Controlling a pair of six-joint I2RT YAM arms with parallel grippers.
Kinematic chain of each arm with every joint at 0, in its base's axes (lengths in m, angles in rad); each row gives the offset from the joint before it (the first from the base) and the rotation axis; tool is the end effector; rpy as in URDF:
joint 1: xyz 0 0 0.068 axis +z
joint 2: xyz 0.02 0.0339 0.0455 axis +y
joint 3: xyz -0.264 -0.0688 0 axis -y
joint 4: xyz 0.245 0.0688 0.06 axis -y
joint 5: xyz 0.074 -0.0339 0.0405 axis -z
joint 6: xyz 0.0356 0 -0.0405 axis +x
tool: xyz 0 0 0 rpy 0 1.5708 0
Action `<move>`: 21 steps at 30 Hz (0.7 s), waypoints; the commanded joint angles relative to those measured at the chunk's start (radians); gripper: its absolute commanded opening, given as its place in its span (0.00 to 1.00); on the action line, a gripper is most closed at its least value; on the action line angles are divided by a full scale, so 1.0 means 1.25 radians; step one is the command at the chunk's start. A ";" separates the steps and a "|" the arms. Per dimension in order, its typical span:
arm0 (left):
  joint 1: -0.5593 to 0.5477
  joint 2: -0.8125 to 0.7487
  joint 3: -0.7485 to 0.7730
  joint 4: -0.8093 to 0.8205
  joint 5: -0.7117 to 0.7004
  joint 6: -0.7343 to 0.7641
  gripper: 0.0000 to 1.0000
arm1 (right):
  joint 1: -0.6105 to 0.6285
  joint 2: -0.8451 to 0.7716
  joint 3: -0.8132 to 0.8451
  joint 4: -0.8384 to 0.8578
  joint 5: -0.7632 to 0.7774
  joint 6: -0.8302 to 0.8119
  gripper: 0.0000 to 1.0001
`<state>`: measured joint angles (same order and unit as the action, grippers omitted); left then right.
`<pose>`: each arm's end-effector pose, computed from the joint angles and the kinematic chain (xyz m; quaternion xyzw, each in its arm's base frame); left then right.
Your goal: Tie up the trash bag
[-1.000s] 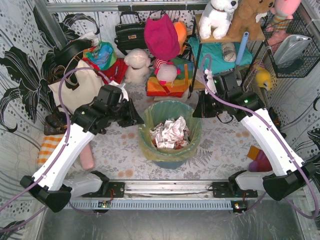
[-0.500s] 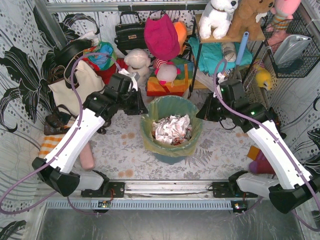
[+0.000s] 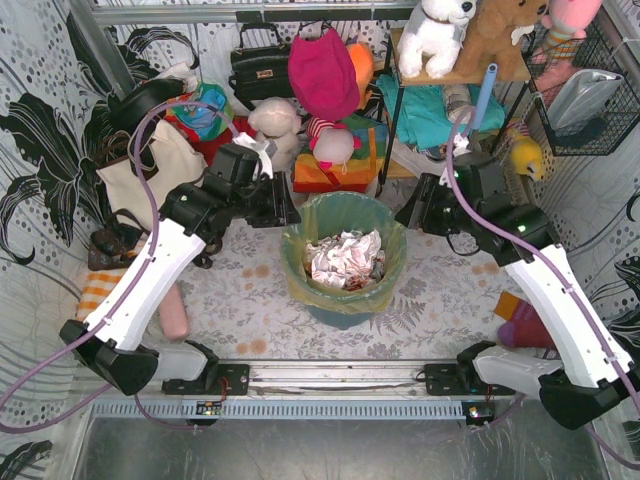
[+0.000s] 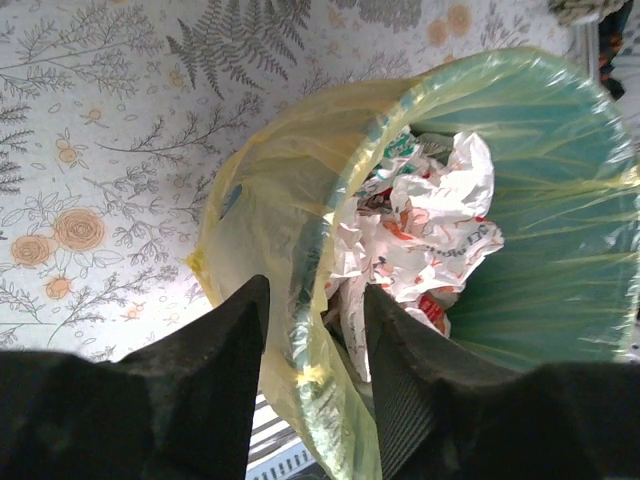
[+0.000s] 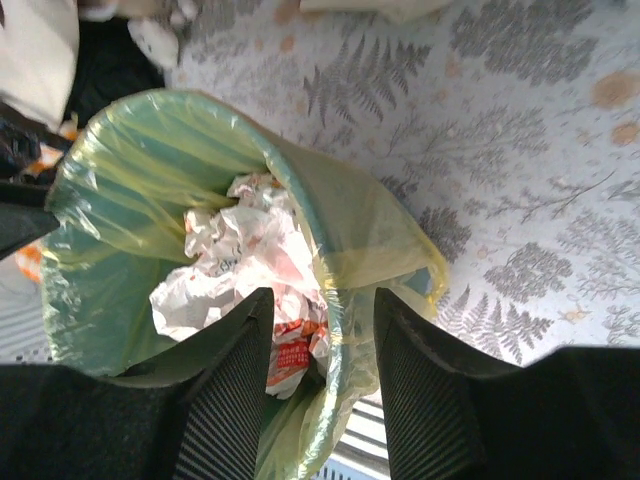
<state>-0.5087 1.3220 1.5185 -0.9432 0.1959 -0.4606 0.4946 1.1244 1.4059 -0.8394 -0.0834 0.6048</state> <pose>0.2268 -0.1344 0.4021 0.0611 0.9107 -0.2650 0.3109 0.1901 0.1059 0.4194 0.0279 0.8735 0.2843 0.3942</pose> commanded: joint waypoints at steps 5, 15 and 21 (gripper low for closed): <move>0.003 -0.059 0.048 0.036 -0.079 0.008 0.55 | 0.003 -0.082 0.036 -0.089 0.223 0.005 0.48; 0.004 -0.063 0.004 0.030 -0.055 0.022 0.45 | 0.002 -0.213 -0.226 -0.051 0.199 0.098 0.51; 0.003 -0.058 -0.008 0.007 -0.048 0.027 0.43 | 0.003 -0.274 -0.420 0.091 0.018 0.181 0.51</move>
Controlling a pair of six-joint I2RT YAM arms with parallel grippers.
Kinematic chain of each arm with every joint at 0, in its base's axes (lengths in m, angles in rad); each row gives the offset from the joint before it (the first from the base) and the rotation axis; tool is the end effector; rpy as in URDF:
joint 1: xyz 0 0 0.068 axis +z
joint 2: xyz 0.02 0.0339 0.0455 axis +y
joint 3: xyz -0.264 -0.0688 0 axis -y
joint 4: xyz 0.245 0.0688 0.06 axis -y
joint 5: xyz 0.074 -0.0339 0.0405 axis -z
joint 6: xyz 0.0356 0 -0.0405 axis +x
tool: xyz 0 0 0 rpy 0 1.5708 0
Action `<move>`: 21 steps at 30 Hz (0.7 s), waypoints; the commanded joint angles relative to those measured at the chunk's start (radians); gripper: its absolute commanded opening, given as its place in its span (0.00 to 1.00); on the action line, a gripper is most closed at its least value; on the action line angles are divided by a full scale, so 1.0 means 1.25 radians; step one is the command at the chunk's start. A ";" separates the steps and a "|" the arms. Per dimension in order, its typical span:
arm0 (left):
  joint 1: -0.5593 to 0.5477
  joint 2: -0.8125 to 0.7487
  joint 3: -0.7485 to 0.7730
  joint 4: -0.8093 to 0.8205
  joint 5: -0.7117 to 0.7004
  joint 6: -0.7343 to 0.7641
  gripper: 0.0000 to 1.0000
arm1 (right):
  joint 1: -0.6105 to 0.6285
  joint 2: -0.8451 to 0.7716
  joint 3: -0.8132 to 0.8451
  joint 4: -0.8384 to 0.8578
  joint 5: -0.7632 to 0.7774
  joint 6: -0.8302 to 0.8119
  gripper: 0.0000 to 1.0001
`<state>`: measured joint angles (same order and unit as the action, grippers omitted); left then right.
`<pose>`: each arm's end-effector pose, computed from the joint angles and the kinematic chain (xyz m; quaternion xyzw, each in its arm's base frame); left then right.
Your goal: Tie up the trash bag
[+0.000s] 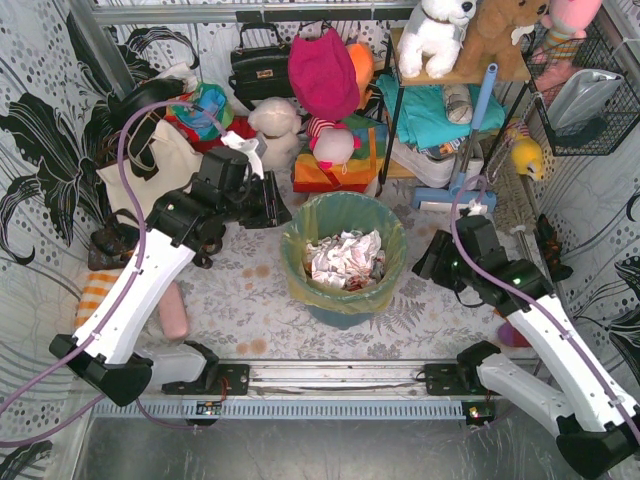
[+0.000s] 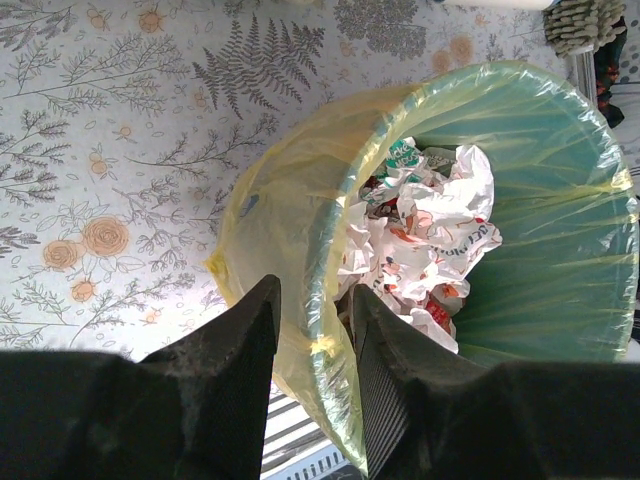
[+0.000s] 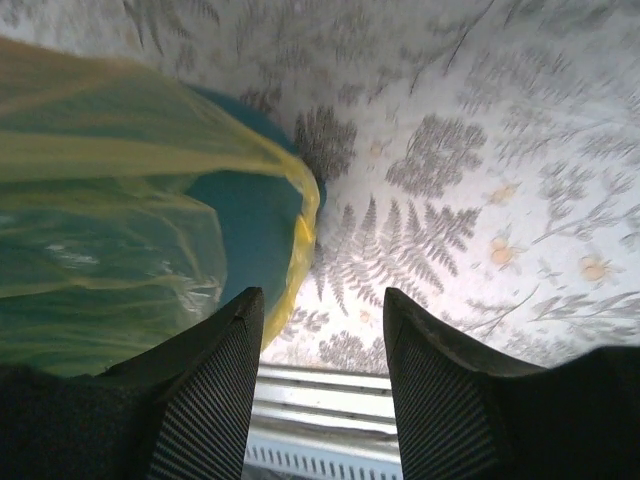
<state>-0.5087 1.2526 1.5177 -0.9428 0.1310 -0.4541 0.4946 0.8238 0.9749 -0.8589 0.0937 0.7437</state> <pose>0.2102 -0.1225 0.4178 0.0528 0.8989 -0.2519 0.3546 0.1397 0.0716 0.3322 0.1322 0.8979 0.2078 0.3649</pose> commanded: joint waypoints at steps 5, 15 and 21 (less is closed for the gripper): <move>0.003 0.004 -0.020 0.004 0.027 0.025 0.41 | 0.003 -0.057 -0.159 0.164 -0.175 0.108 0.51; 0.004 0.004 -0.059 0.019 0.054 0.026 0.35 | 0.002 -0.030 -0.235 0.302 -0.231 0.147 0.51; 0.003 0.003 -0.068 0.021 0.061 0.024 0.23 | 0.002 -0.015 -0.288 0.380 -0.258 0.172 0.50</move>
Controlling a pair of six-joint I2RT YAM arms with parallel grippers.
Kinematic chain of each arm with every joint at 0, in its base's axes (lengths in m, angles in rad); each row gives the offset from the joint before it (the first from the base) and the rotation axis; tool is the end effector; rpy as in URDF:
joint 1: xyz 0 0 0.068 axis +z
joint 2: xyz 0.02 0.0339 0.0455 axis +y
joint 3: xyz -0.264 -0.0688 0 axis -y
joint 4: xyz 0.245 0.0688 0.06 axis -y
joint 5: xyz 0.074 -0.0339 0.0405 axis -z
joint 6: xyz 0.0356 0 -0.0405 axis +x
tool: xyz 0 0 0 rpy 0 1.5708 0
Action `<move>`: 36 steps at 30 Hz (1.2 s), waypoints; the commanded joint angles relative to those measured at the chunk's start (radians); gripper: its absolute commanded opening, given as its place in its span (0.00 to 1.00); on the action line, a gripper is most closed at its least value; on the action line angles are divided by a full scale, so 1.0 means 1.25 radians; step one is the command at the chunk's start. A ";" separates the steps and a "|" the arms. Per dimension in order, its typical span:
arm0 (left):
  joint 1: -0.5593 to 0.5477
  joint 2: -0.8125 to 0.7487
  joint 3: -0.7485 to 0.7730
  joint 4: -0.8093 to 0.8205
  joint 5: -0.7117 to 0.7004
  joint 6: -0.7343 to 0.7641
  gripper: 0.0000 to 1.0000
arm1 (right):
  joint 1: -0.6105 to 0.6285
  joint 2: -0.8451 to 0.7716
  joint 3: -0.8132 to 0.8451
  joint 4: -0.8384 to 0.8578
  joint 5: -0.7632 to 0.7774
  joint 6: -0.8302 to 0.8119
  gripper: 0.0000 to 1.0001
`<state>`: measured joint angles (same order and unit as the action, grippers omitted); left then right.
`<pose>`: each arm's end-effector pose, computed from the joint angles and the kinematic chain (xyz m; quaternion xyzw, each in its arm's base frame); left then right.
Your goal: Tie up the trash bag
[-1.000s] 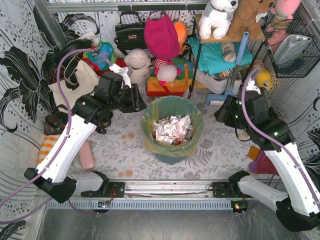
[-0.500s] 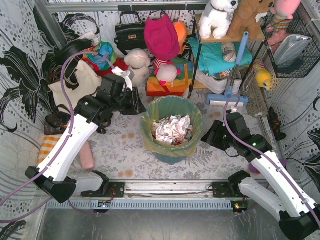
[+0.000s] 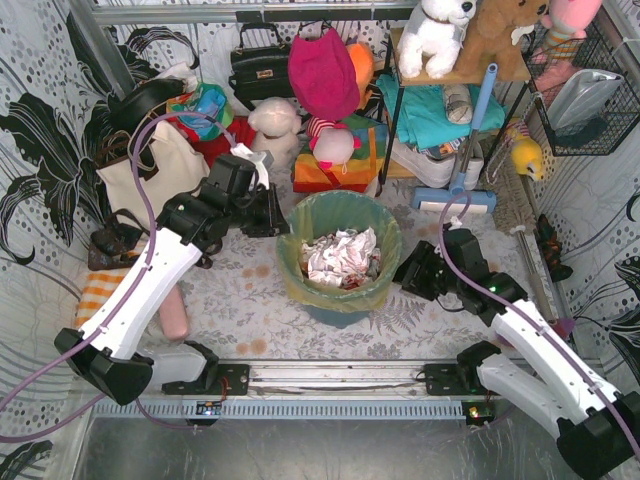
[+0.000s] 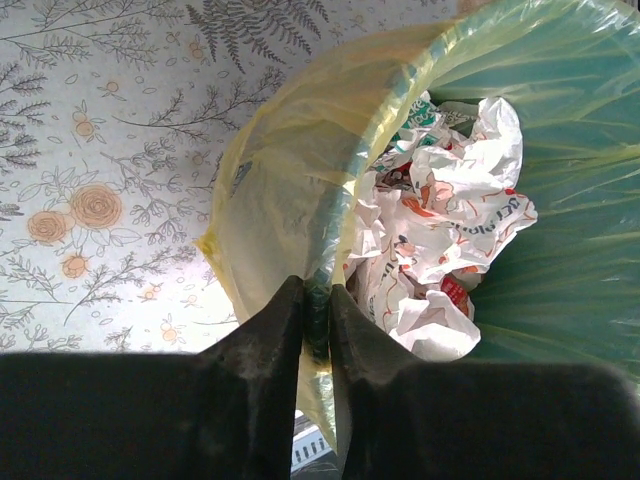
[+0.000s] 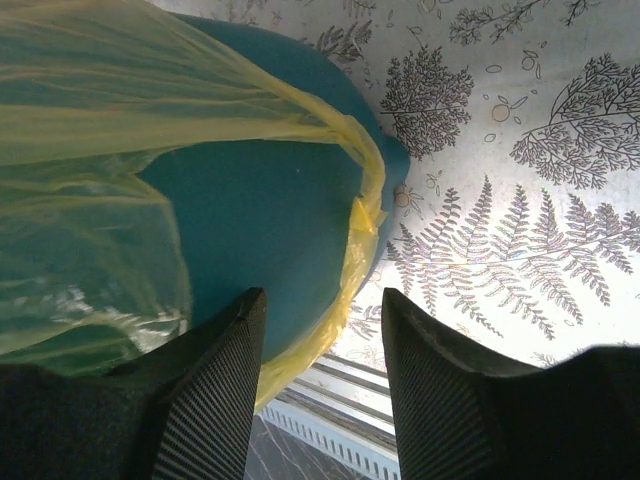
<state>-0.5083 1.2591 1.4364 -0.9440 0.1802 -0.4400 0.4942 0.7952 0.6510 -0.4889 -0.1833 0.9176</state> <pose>0.2137 -0.1263 0.3914 0.0665 0.9148 -0.2516 0.3089 0.1502 0.0883 0.2617 0.1462 0.8772 0.3540 0.2895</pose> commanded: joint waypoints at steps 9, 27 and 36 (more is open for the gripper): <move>0.003 0.000 0.003 0.016 0.018 0.013 0.19 | 0.003 0.037 -0.107 0.193 -0.068 0.076 0.45; 0.003 -0.007 -0.014 0.027 0.025 0.004 0.00 | 0.003 0.131 -0.187 0.324 -0.080 0.095 0.35; 0.004 -0.011 -0.015 0.027 0.025 0.001 0.00 | 0.003 0.192 -0.160 0.291 -0.068 0.067 0.28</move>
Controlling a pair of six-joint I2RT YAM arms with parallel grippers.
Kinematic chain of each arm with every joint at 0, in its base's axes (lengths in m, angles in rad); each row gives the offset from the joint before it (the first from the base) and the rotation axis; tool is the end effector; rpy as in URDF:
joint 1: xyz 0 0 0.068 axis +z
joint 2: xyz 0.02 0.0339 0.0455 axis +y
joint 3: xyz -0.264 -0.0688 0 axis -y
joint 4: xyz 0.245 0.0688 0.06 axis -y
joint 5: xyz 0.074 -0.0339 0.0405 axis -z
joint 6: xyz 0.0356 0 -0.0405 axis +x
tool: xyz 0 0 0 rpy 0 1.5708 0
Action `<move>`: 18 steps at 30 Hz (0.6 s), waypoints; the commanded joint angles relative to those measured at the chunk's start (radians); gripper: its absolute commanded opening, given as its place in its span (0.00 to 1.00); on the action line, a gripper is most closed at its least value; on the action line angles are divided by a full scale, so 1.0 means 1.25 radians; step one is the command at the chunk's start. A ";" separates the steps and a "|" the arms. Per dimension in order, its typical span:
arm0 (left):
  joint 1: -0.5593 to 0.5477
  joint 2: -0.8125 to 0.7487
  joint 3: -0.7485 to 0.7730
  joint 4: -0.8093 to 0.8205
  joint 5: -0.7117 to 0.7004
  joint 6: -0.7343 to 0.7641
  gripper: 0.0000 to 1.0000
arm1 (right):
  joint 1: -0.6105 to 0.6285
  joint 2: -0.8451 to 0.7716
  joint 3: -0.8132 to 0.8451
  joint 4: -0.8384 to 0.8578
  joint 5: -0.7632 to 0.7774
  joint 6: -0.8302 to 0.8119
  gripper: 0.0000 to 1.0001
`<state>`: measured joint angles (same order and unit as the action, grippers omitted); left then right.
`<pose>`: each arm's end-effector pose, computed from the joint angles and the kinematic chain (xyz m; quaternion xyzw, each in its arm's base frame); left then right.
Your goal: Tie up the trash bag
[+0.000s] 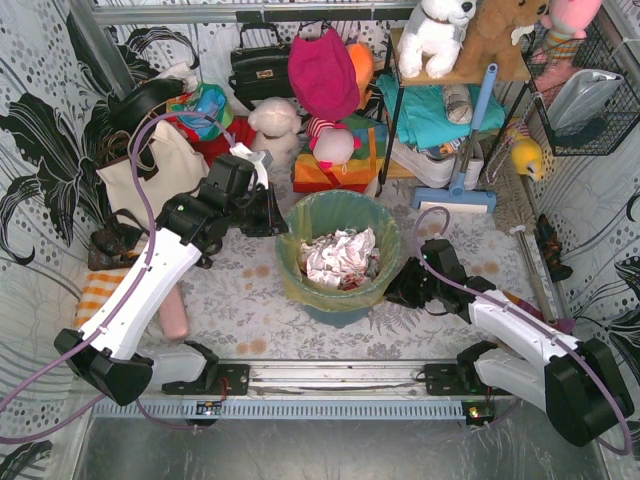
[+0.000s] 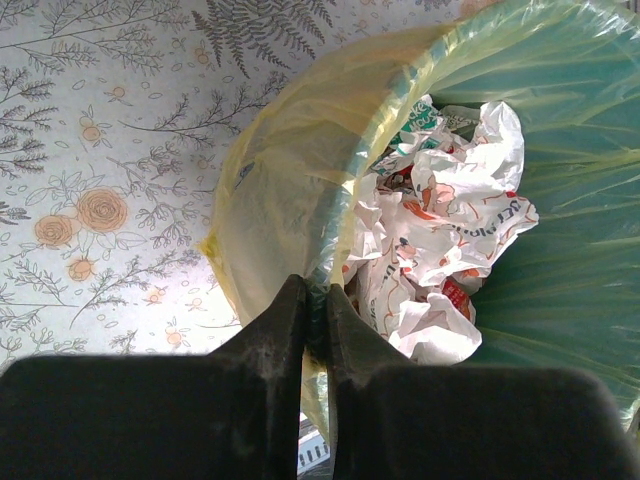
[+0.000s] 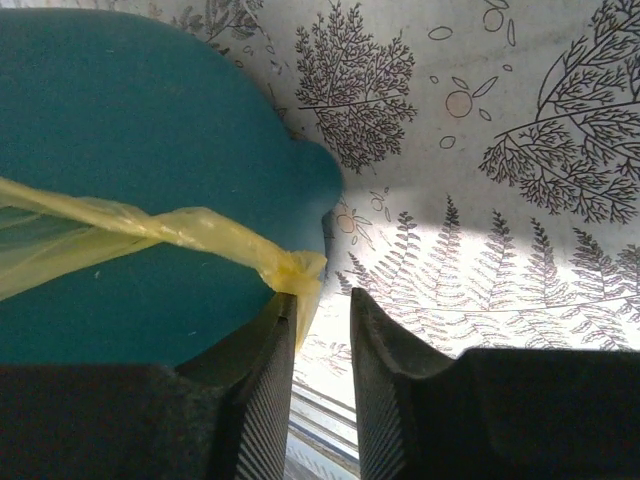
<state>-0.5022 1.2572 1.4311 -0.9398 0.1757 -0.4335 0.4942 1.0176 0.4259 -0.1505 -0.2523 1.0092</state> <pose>0.2145 -0.1249 0.3905 0.0658 0.9148 -0.2480 0.3118 0.1701 0.1018 0.1780 0.1823 0.8911 0.3568 0.2131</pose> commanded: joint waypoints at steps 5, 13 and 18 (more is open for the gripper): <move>-0.002 -0.009 -0.009 0.024 0.029 -0.004 0.00 | 0.003 0.018 0.024 0.029 -0.020 -0.006 0.12; -0.002 -0.010 -0.001 0.013 0.011 -0.006 0.00 | 0.003 -0.051 0.046 -0.035 -0.020 -0.007 0.00; -0.002 -0.014 0.013 -0.002 -0.019 -0.009 0.00 | 0.003 -0.167 0.071 -0.163 0.011 -0.010 0.00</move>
<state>-0.5026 1.2560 1.4292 -0.9379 0.1719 -0.4374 0.4942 0.9119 0.4629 -0.2230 -0.2672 1.0054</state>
